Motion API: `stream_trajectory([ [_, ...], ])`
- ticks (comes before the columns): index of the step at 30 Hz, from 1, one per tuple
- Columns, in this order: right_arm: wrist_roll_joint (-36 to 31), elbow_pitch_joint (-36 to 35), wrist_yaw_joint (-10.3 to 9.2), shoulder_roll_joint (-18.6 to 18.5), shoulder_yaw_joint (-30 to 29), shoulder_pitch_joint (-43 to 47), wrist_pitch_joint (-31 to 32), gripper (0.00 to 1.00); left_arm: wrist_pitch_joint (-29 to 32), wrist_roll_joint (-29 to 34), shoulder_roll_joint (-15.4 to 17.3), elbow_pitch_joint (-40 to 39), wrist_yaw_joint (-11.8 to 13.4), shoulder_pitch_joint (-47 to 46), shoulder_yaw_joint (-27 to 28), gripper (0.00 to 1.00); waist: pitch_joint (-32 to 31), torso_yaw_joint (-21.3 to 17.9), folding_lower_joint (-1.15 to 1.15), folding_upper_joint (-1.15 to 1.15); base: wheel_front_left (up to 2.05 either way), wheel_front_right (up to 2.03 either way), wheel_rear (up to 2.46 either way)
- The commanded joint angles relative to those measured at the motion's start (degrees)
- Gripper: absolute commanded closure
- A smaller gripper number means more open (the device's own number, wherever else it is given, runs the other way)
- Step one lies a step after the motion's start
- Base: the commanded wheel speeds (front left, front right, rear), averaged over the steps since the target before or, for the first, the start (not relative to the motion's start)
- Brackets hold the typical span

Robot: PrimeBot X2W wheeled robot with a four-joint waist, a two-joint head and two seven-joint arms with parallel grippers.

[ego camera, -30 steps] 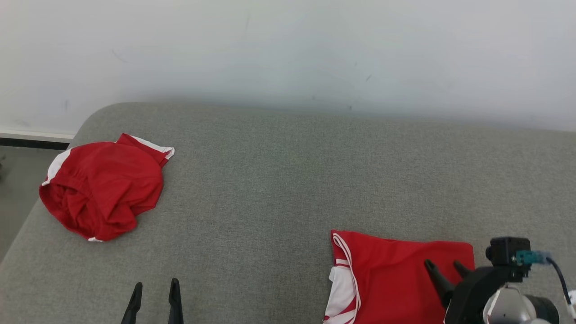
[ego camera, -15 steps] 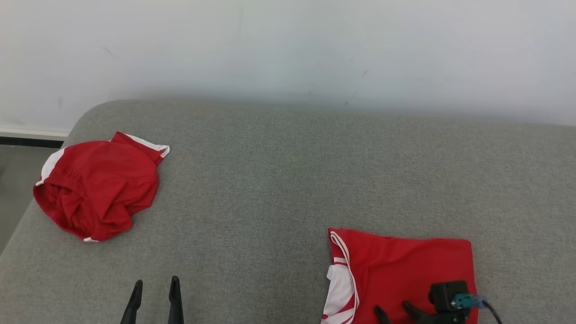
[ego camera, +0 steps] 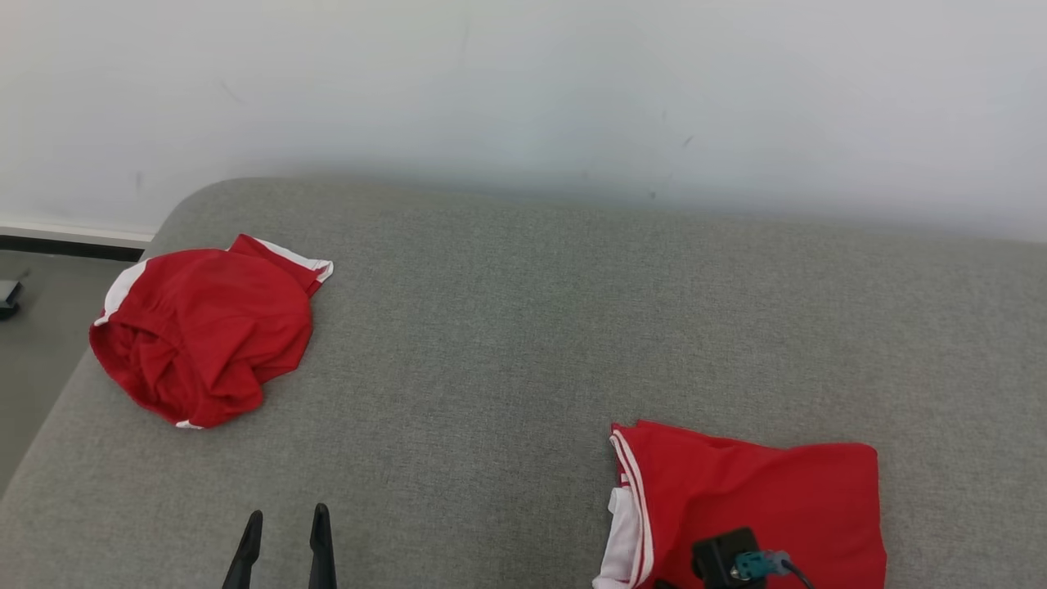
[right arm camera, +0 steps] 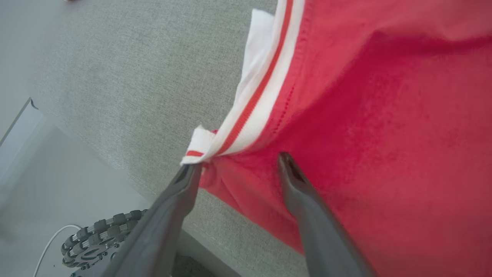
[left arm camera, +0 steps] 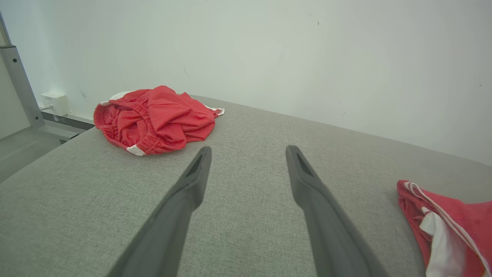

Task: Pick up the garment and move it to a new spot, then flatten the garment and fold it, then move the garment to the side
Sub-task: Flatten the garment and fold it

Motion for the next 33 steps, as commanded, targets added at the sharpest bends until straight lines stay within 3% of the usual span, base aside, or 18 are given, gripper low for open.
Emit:
stream_trajectory([
  [1, 0.2, 0.2, -0.15, 0.1, 0.5, -0.6, 0.1, 0.0, -0.2, -0.1, -0.1, 0.0, -0.2, 0.4, 0.0, 0.0, -0.1, 0.2, 0.0, 0.0, 0.0, 0.0, 0.0],
  [3, 0.4, 0.6, -0.15, 0.1, 1.3, -1.0, -0.2, 0.01, -0.2, -0.1, -0.1, 0.0, -0.2, 0.5, 0.1, 0.0, -0.1, 0.5, 0.0, 0.0, 0.0, 0.0, 0.0],
  [4, 0.5, 0.8, -0.15, 0.1, 1.7, -1.2, -0.3, 0.28, -0.2, 0.0, -0.1, 0.0, -0.2, 0.5, 0.1, 0.0, -0.1, 0.6, 0.0, 0.0, 0.0, 0.0, 0.0],
  [5, 0.5, 0.9, -0.15, 0.1, 2.1, -1.6, -0.4, 0.62, -0.2, 0.0, -0.1, -0.1, -0.3, 0.6, 0.1, 0.0, -0.1, 0.7, 0.0, 0.0, 0.0, 0.0, 0.0],
  [6, 0.5, 1.0, -0.15, 0.2, 2.3, -2.0, -0.5, 0.71, -0.2, 0.0, -0.1, -0.1, -0.3, 0.6, 0.0, 0.0, -0.2, 0.8, 0.0, 0.0, 0.0, 0.0, 0.0],
  [7, 0.4, 1.2, -0.15, 0.2, 2.6, -2.3, -0.5, 1.0, -0.2, 0.0, -0.1, 0.0, -0.3, 0.6, 0.0, 0.0, -0.2, 0.9, 0.0, 0.0, 0.0, 0.0, 0.0],
  [19, 1.7, 5.1, -0.15, 0.1, 4.3, -8.0, -1.0, 1.0, -0.2, -0.2, -0.1, 0.2, 0.0, 0.6, -0.3, 0.0, -0.6, 1.5, 0.0, 0.0, 0.0, 0.0, 0.0],
  [32, 12.7, 7.8, -0.15, 0.1, 11.9, -9.4, 2.5, 1.0, -0.2, -0.1, -0.1, 0.5, 0.1, 0.6, 0.4, 0.0, -1.2, 2.4, 0.0, 0.0, 0.0, 0.0, 0.0],
  [33, 13.1, 7.8, -0.15, 0.1, 12.8, -9.1, 3.3, 0.73, -0.2, -0.2, -0.1, 0.4, 0.0, 0.7, 0.5, 0.0, -1.2, 2.3, 0.0, 0.0, 0.0, 0.0, 0.0],
])
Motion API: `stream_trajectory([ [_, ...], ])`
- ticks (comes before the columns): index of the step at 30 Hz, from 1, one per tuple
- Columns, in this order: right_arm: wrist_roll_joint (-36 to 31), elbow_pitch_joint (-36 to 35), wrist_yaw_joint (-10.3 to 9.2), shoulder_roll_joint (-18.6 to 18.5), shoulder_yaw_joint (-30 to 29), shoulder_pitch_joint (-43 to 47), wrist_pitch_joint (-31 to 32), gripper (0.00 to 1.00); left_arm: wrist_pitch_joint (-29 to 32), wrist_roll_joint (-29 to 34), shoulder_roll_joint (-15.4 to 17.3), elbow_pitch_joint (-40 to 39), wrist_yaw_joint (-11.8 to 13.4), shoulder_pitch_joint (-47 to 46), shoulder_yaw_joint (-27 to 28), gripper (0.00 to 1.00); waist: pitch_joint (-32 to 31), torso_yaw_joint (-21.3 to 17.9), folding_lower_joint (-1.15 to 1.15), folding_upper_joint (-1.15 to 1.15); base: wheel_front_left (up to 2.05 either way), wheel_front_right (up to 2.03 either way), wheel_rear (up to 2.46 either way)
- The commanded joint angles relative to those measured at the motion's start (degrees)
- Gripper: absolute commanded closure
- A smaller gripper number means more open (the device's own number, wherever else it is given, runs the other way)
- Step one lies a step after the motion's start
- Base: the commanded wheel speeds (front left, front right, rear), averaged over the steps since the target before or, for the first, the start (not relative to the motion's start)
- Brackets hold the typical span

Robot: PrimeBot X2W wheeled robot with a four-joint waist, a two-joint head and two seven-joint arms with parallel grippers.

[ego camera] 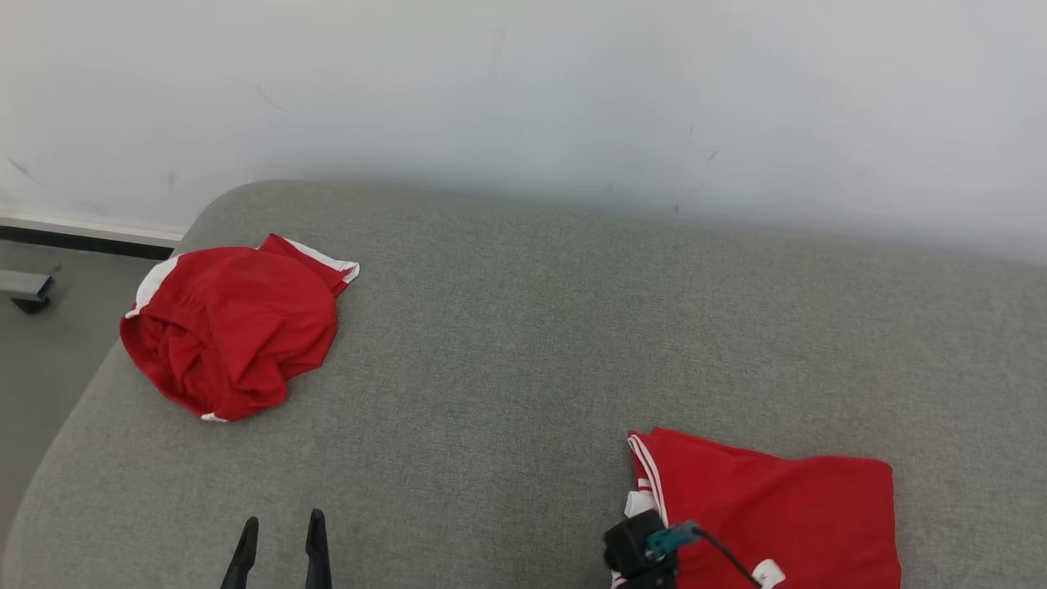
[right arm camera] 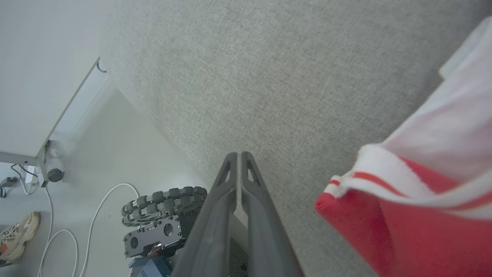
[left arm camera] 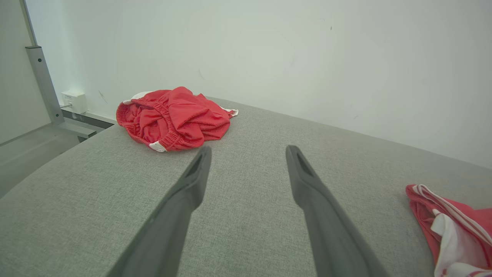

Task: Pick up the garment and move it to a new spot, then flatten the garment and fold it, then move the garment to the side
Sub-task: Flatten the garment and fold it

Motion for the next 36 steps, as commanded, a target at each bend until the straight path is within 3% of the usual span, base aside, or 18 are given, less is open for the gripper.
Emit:
stream_trajectory([
  [1, 1.0, -0.2, -0.15, 0.1, 1.8, 0.8, 1.7, 0.59, -0.2, -0.2, -0.1, -0.1, 0.1, 0.4, 0.3, 0.0, -0.1, -0.2, 0.0, 0.0, 0.0, 0.0, 0.0],
  [2, 1.7, -0.8, -0.15, 0.1, 2.4, 0.9, 2.1, 0.09, -0.2, -0.3, -0.1, -0.2, 0.1, 0.5, 0.4, 0.0, -0.1, -0.4, 0.0, 0.0, 0.0, 0.0, 0.0],
  [3, 2.4, -1.6, -0.15, 0.0, 2.9, 1.0, 2.5, 0.0, -0.2, -0.3, -0.1, -0.3, 0.2, 0.5, 0.4, 0.0, -0.1, -0.6, 0.0, 0.0, 0.0, 0.0, 0.0],
  [9, 5.5, -6.9, -0.15, -0.9, 4.3, 2.2, 1.9, 0.0, -0.2, -0.3, -0.1, -0.6, 0.3, 0.9, 0.7, 0.0, -0.2, -1.6, 0.0, 0.0, 0.0, 0.0, 0.0],
  [14, 5.5, -12.7, -0.15, -2.0, 0.9, 4.0, -1.9, 0.0, -0.2, -0.2, -0.1, -0.9, 0.3, 1.0, 0.9, 0.0, -0.5, -2.6, 0.0, 0.0, 0.0, 0.0, 0.0],
  [18, 1.3, -16.2, -0.15, -2.6, -6.5, 7.2, -6.8, 0.0, -0.2, -0.1, -0.1, -1.3, 0.3, 1.5, 1.1, 0.0, -0.7, -3.5, 0.0, 0.0, 0.0, 0.0, 0.0],
  [25, -5.4, -17.3, -0.15, -2.3, -15.9, 12.2, -8.7, 0.0, -0.2, 0.1, -0.1, -1.5, 0.4, 1.3, 1.1, 0.0, -0.7, -4.6, 0.0, 0.0, 0.0, 0.0, 0.0],
  [30, -9.5, -16.6, -0.15, -1.2, -19.6, 12.9, -9.8, 0.0, -0.2, 0.1, -0.1, -1.4, 0.2, 1.0, 1.0, 0.0, -0.7, -5.1, 0.0, 0.0, 0.0, 0.0, 0.0],
  [36, -13.1, -14.4, -0.15, -0.5, -19.3, 9.3, -6.4, 0.0, -0.2, 0.1, -0.1, -1.4, 0.2, 1.0, 0.5, 0.0, -0.8, -5.2, 0.0, 0.0, 0.0, 0.0, 0.0],
])
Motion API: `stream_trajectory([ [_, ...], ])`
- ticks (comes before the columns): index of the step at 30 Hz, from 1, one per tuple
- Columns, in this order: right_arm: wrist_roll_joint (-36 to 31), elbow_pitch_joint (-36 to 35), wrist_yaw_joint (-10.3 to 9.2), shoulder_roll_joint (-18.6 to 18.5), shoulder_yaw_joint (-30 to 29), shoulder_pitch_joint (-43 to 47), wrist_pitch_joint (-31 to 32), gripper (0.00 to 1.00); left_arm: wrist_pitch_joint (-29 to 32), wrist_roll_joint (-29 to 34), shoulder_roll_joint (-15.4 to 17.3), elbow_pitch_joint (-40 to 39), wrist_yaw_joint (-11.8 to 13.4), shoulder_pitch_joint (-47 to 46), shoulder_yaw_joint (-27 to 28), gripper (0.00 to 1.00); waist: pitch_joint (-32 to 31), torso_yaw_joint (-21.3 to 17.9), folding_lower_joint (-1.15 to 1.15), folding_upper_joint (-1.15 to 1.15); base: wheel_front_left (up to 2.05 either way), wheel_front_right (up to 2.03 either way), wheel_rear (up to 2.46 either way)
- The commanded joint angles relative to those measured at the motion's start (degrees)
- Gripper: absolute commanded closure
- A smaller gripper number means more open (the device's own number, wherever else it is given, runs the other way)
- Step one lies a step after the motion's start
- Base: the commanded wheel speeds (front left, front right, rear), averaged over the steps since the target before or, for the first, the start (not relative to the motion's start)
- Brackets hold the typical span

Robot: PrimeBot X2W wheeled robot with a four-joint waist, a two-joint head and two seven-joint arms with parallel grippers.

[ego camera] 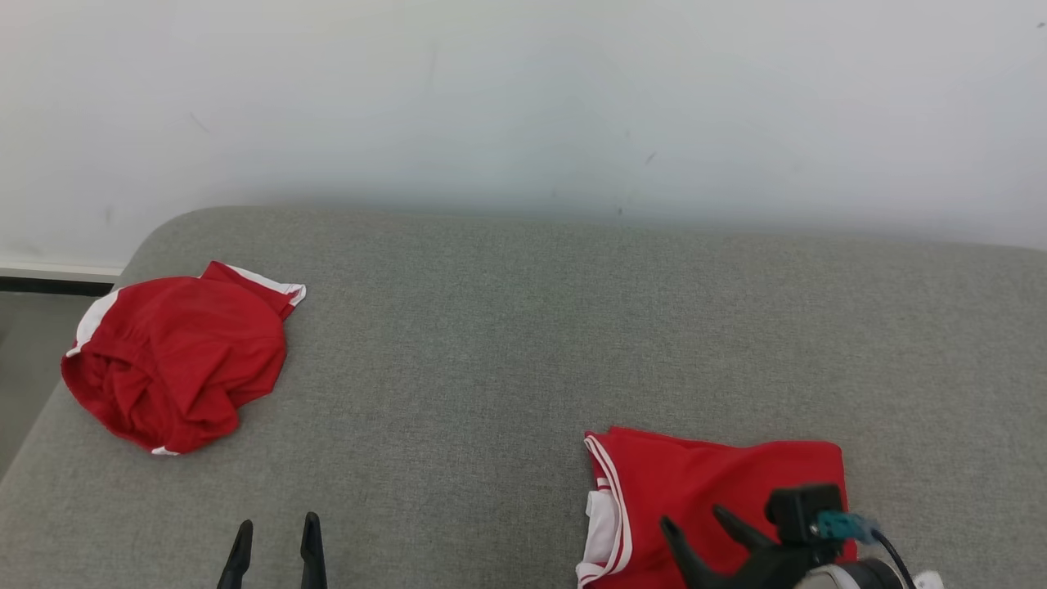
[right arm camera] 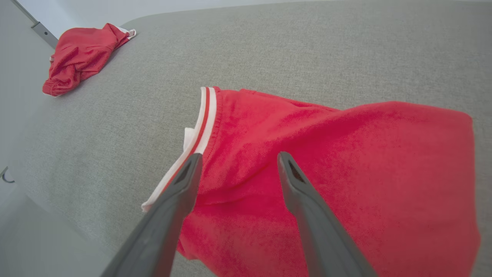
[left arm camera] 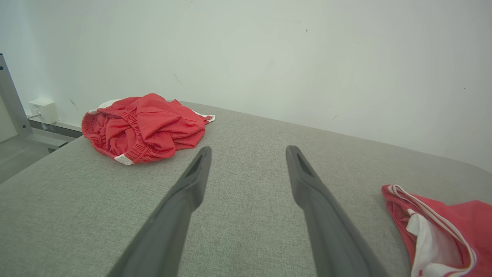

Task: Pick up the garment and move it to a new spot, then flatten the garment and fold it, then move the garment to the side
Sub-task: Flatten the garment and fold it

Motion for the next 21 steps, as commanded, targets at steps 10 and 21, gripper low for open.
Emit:
stream_trajectory([
  [10, -4.1, 7.0, -0.15, 0.7, 4.1, -11.9, 10.4, 0.0, -0.2, 0.3, -0.1, 0.0, -0.4, -0.2, -1.1, 0.0, 0.3, 1.9, 0.0, 0.0, 0.0, 0.0, 0.0],
  [21, -7.4, 16.8, -0.15, 0.8, 4.4, -20.0, 11.4, 0.0, -0.2, 0.5, -0.1, 0.5, -0.5, -0.3, -2.0, 0.0, 1.1, 5.3, 0.0, 0.0, 0.0, 0.0, 0.0],
])
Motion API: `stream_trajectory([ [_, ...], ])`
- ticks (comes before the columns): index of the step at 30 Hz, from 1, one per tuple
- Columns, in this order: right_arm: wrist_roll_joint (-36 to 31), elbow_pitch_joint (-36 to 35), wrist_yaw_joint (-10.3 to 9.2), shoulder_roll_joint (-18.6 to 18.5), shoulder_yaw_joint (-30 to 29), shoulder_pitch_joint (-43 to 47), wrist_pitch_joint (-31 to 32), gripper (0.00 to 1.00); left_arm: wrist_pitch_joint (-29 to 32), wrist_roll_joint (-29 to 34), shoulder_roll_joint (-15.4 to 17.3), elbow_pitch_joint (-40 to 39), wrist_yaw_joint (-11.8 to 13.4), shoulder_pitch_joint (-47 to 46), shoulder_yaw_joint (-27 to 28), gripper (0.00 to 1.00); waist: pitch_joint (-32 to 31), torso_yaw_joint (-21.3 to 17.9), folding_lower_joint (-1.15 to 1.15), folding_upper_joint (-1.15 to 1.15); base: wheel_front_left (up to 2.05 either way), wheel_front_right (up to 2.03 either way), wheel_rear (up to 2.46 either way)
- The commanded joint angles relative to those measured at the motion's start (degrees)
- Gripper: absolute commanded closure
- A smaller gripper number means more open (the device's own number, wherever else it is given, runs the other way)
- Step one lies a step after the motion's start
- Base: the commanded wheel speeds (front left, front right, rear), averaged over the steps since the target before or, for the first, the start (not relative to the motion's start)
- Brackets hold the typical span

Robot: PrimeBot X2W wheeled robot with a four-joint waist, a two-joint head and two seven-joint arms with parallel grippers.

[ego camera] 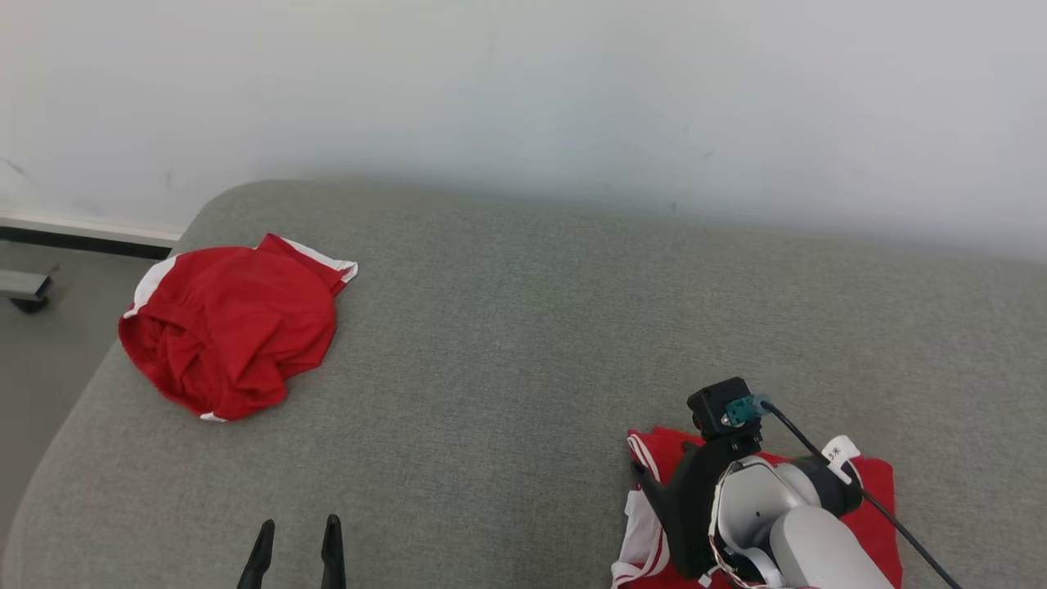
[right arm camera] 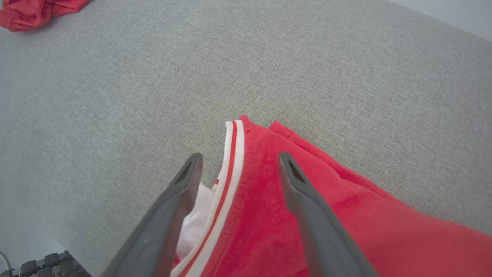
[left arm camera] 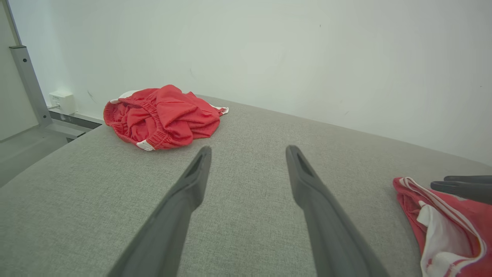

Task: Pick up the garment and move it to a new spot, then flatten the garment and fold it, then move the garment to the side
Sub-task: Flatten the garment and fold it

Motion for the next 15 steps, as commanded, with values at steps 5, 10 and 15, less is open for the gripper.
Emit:
stream_trajectory([
  [5, -1.7, 2.7, -0.15, 0.0, -0.1, -2.3, -0.6, 0.0, -0.2, -0.5, -0.1, -0.1, 0.3, -0.4, -0.4, 0.0, 1.1, 1.6, -0.01, 0.0, 0.0, 0.0, 0.0],
  [10, -3.8, 5.0, -0.15, 0.1, 0.1, -3.5, -1.1, 0.0, -0.2, -0.9, -0.1, -0.4, 0.5, -0.7, -0.6, 0.0, 2.0, 2.2, -0.01, 0.0, 0.0, 0.0, 0.0],
  [15, -4.8, 6.6, -0.15, 0.1, 0.8, -4.0, -1.5, 0.0, -0.2, -1.1, -0.1, -0.7, 0.9, -1.2, -0.7, 0.0, 2.8, 2.5, -0.01, 0.0, 0.0, 0.0, 0.0],
])
